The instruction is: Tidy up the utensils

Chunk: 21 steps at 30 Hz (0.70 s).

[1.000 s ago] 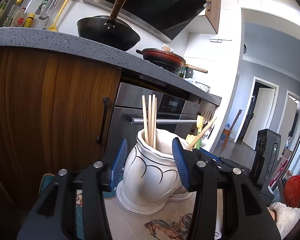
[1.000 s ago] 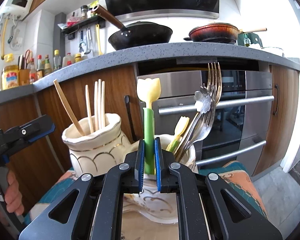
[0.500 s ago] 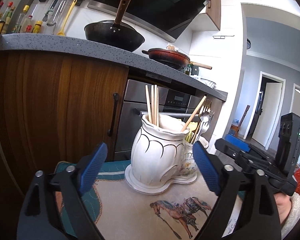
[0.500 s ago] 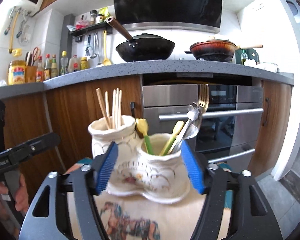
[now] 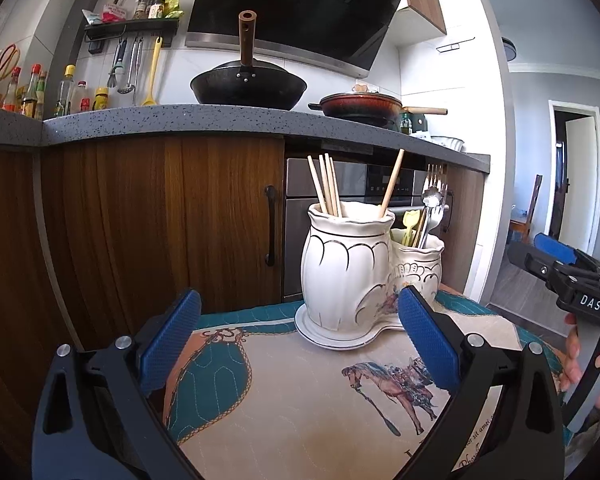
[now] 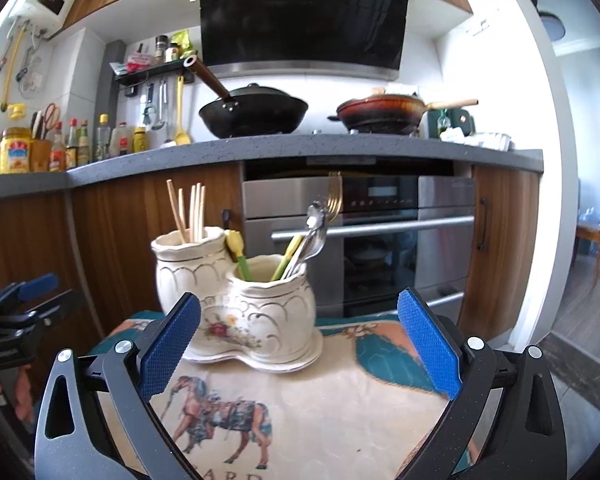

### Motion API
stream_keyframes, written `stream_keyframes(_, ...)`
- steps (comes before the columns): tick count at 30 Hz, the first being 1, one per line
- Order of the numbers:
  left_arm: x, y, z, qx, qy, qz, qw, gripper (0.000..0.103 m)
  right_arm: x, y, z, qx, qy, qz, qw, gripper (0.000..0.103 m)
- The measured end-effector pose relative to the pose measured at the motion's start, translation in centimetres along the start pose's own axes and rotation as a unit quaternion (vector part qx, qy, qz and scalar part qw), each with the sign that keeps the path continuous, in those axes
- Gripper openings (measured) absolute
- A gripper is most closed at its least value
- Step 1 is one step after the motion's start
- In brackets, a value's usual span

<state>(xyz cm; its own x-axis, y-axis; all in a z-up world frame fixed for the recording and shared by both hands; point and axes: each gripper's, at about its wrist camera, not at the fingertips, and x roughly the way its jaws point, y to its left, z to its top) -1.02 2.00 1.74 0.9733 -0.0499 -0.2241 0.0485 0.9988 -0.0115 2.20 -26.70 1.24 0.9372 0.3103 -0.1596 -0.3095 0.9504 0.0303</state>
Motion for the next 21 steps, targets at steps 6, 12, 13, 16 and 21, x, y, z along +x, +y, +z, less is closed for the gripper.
stream_keyframes(6,0.5,-0.4,-0.2,0.007,0.014,0.006,0.9999,0.097,0.9,0.7,-0.7,-0.015,0.004,-0.006,1.000,0.098)
stream_keyframes(12,1.2,-0.4,-0.4,0.007,0.032,0.013,0.9994,0.097,1.7,1.4,-0.8,-0.033,0.024,-0.001,0.999,0.098)
stream_keyframes(13,1.3,-0.5,-0.4,0.010,0.035,0.014,0.9992,0.097,1.8,1.5,-0.8,-0.035,0.027,-0.001,0.999,0.098)
stream_keyframes(16,1.4,-0.7,-0.5,0.016,0.038,0.015,0.9990,0.097,2.0,1.8,-0.9,-0.040,0.033,0.001,0.999,0.098)
stream_keyframes(21,1.4,-0.8,-0.5,0.018,0.039,0.013,0.9990,0.097,2.0,1.6,-1.0,-0.036,0.032,0.001,0.999,0.098)
